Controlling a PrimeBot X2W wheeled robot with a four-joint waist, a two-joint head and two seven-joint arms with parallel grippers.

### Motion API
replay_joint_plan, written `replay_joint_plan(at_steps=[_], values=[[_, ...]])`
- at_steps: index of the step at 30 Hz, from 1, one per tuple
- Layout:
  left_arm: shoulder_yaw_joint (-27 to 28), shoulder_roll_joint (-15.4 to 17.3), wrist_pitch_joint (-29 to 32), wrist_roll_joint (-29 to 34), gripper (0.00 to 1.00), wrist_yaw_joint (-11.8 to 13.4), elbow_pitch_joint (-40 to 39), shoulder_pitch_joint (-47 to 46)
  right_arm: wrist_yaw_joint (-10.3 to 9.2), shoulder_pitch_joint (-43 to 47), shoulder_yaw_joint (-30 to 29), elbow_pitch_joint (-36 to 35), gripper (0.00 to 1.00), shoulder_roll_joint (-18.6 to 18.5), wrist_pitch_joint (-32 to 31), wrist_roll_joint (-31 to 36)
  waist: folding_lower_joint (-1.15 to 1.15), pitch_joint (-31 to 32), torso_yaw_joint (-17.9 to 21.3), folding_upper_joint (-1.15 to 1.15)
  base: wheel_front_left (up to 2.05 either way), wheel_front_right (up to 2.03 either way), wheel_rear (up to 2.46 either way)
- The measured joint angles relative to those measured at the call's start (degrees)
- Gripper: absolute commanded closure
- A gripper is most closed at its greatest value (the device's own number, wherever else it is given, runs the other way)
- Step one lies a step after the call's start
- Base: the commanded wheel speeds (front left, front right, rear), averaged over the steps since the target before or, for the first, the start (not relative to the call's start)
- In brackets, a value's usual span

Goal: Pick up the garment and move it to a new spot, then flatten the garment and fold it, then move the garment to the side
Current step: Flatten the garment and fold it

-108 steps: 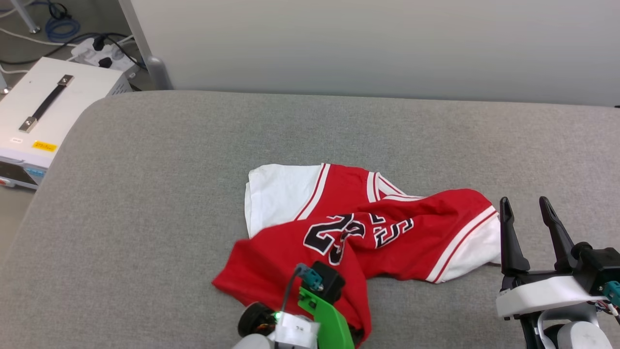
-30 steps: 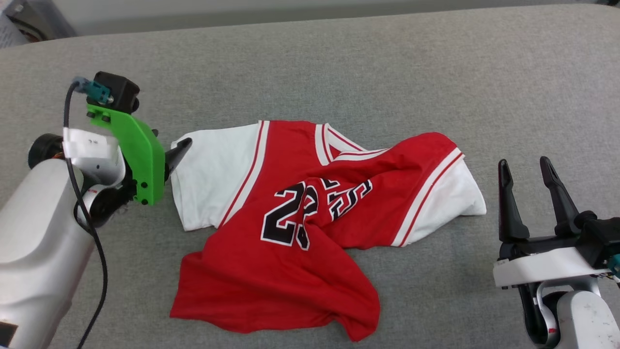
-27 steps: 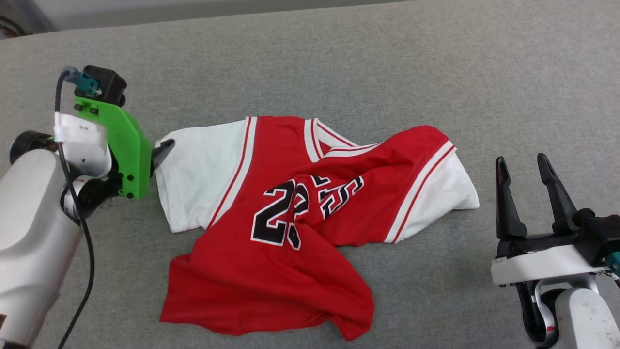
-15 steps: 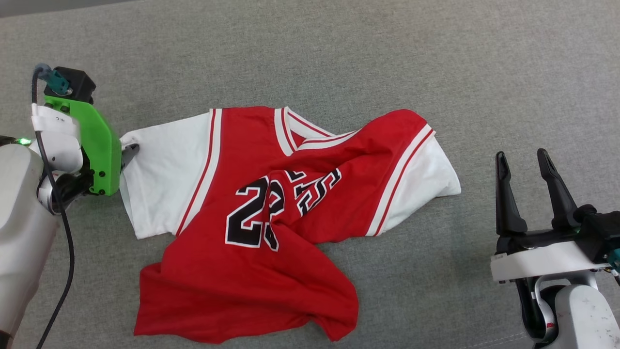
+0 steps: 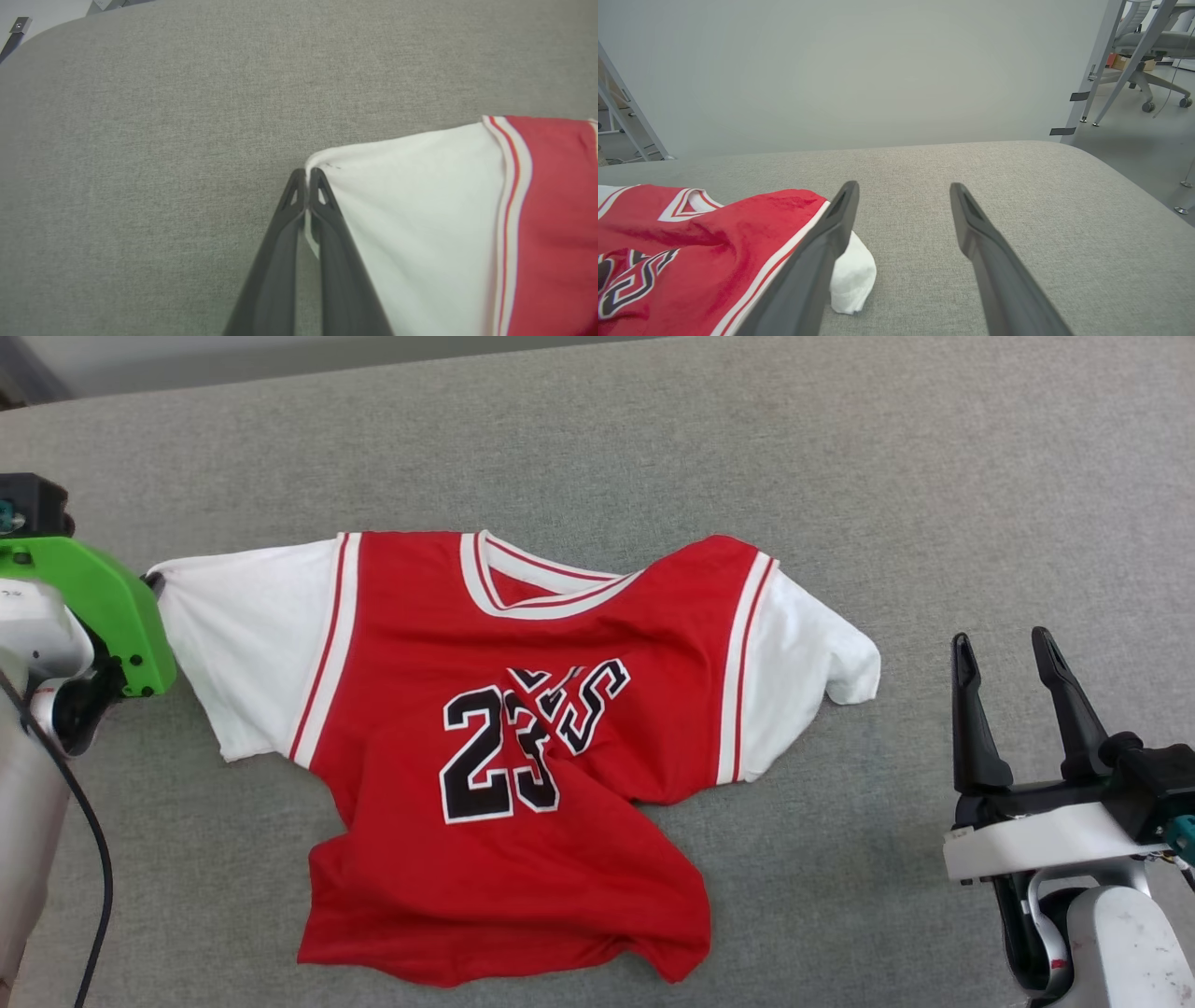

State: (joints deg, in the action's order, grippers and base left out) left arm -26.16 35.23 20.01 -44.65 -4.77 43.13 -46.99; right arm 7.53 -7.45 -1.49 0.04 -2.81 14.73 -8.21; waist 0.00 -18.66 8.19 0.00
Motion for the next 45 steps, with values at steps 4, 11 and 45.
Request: replay_joint_plan(at_steps=[4,11,45], values=[[0.8,0.7,-1.7,-0.7,1.0,0.0,1.7,1.8,0.0,0.4,-0.3,0.2,0.0,0.0,0.0,0.2,0.0,1.5,-1.4,0.0,0.0,0.0,0.0],[2.0,-0.3,-4.5,-3.9,1.0,0.2,2.7,10.1,0.0,1.7,-0.8,0.7,0.0,0.0,0.0,0.9,0.0,4.1,-4.4,0.0,0.0,0.0,0.0],[6.3,-12.5,-34.7,16.1,0.0,13.3,-46.8,44.8,0.0,7.0,-1.6,-4.9,0.0,-7.6,-23.1,-1.4,-0.01,13.5,-16.4,0.0,0.0,0.0,0.0]])
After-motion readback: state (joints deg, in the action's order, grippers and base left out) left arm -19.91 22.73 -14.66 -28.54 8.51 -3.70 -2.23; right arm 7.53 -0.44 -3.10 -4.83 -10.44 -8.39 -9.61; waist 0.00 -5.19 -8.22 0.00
